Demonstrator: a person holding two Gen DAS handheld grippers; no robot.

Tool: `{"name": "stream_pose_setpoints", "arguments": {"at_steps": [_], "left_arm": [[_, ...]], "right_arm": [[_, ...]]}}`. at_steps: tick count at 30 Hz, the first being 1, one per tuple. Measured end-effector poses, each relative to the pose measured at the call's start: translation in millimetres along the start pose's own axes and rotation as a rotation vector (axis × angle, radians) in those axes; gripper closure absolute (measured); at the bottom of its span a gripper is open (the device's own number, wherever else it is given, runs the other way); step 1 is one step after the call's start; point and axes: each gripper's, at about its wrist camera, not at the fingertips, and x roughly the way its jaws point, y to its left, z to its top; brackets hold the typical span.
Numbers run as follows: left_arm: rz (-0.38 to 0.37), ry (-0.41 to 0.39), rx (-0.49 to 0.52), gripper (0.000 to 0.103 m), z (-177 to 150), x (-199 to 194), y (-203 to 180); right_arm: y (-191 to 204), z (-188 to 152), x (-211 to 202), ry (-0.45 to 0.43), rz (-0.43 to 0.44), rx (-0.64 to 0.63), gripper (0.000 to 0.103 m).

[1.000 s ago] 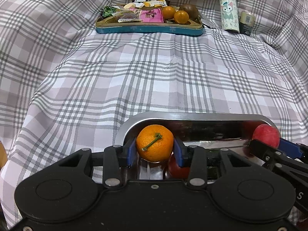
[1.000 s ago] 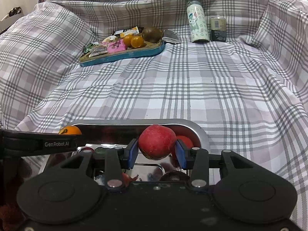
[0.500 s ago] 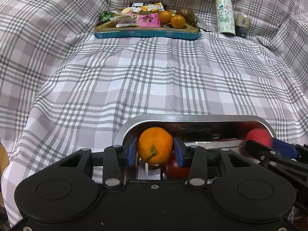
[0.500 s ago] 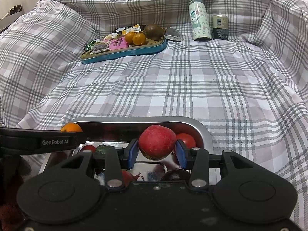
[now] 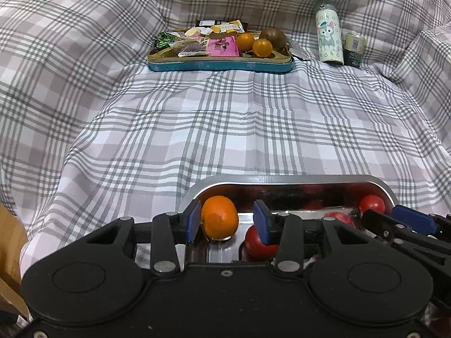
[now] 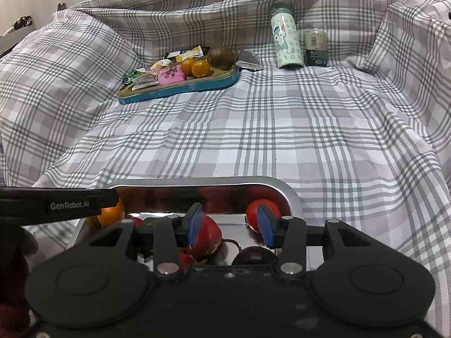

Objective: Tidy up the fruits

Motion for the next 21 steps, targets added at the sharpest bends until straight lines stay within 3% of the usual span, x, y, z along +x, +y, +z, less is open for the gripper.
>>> {"name": "stream_pose_setpoints", "arguments": {"at_steps": [21], "left_arm": [[0.013, -0.015, 0.036, 0.053, -31, -39, -21]], "right_arm": [[3, -24, -41, -0.002, -0.039, -0.031, 0.057]]}}
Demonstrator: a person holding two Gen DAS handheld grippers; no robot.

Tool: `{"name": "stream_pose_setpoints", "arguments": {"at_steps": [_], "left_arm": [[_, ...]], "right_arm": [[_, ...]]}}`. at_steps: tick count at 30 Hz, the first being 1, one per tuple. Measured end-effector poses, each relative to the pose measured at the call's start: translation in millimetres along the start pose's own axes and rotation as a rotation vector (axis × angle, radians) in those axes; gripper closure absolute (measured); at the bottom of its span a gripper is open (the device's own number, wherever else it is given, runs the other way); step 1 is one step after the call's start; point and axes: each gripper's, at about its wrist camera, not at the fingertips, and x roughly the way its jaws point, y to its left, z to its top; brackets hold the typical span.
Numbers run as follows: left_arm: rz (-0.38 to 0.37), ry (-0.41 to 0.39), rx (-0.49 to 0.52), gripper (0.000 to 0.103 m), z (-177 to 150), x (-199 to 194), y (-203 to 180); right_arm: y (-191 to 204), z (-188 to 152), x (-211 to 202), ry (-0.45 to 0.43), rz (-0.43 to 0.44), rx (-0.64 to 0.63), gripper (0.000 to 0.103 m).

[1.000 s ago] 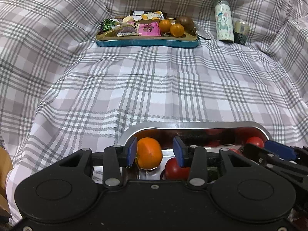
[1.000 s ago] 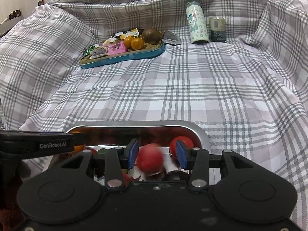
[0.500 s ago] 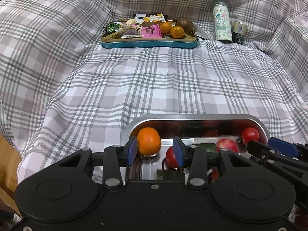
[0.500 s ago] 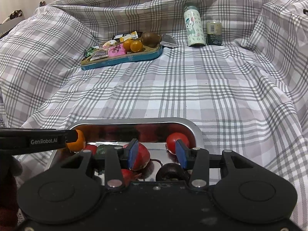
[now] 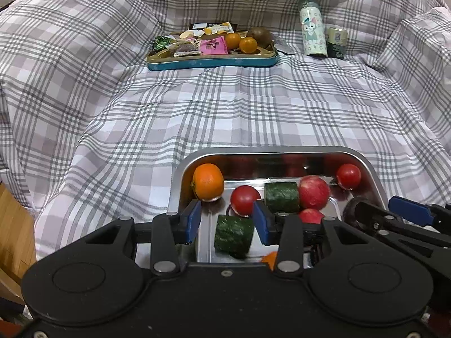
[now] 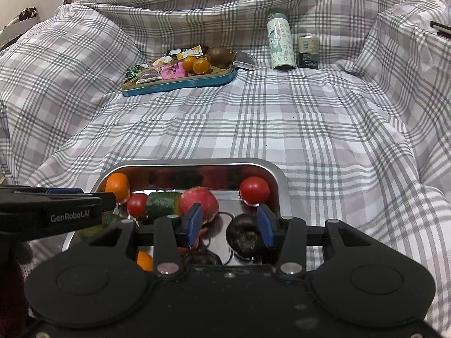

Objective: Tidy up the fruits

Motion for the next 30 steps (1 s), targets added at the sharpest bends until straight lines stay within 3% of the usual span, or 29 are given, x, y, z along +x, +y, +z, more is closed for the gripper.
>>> {"name": "stream_pose_setpoints", "arguments": {"at_steps": [30], "left_arm": [[-0.004, -0.044, 0.008, 0.053, -32, -37, -15]], "right_arm": [[-1, -32, -44, -0.021, -0.035, -0.002, 0.057]]}}
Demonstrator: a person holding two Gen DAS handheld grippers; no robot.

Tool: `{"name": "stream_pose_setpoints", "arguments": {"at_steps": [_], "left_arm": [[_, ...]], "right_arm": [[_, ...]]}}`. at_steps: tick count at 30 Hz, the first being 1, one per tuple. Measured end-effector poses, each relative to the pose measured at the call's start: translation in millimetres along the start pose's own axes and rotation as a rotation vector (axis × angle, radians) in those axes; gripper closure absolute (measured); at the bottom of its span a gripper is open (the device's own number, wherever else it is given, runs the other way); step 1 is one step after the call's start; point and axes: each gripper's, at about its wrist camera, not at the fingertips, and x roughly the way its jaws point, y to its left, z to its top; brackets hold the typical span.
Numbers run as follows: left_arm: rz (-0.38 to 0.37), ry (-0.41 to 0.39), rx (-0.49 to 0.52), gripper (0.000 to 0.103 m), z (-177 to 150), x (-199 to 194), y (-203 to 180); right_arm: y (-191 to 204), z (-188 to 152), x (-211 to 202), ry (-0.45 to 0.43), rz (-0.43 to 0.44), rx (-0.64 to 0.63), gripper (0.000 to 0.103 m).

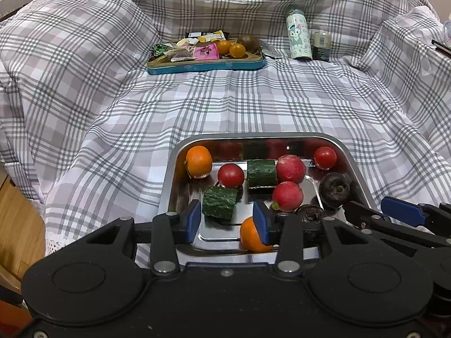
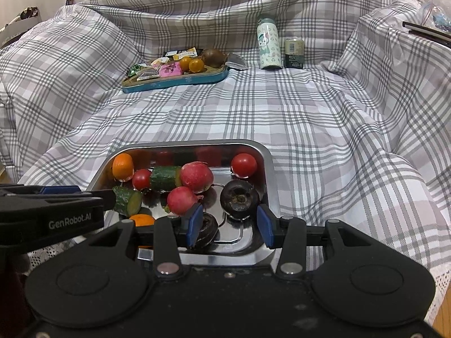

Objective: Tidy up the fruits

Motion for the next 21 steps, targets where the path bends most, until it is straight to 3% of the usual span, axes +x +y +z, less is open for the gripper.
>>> {"name": "stream_pose_setpoints", "arguments": {"at_steps": [21], "left_arm": [[0.001, 0.012, -0.021, 0.053, -6.9, -1.1, 4.1]], "right_arm": [[2.5, -3.2, -2.1, 0.013, 0.001, -0.021, 0.057]]}}
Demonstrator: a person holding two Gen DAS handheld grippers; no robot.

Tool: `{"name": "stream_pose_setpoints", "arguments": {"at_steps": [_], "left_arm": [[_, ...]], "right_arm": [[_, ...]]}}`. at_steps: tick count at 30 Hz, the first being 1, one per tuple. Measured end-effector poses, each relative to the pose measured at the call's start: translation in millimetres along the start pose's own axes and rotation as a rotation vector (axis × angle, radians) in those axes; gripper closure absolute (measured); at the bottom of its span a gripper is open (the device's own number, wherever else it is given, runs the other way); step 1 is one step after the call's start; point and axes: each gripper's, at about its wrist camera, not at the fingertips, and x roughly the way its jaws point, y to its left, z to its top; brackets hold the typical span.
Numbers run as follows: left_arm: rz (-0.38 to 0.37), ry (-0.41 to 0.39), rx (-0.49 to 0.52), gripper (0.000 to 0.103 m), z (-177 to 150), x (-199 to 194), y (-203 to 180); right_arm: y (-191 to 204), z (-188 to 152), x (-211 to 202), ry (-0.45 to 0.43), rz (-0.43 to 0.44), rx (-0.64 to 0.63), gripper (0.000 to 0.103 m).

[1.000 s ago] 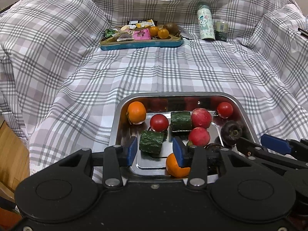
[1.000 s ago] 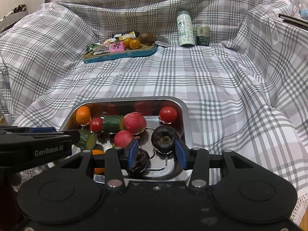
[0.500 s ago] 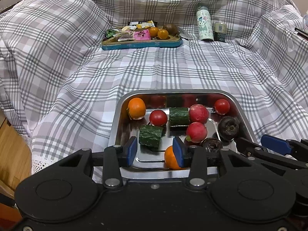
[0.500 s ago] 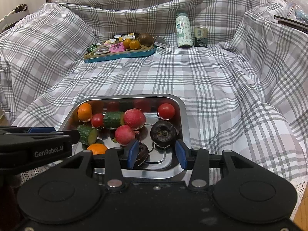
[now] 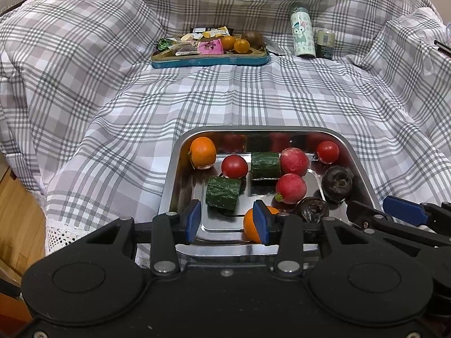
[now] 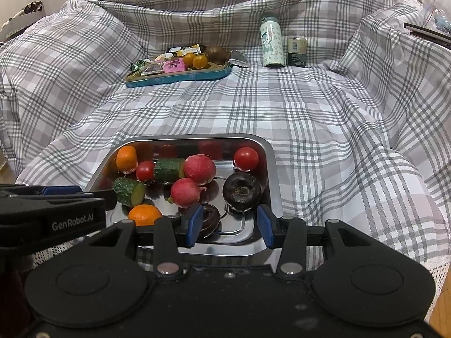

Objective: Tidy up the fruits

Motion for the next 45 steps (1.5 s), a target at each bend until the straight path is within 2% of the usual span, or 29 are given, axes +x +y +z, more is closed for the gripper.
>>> {"name": "stream_pose_setpoints", "arguments": {"at_steps": [19, 45], "left_arm": [[0.008, 0.025, 0.002, 0.053, -1, 6, 2], [-0.025, 0.075, 0.013, 0.053, 11, 21, 0]], "right_arm": [[2, 0, 4, 0.019, 0.004, -0.017, 0.057], [1, 11, 23, 0.109, 0.031, -0.002, 0.057]]}}
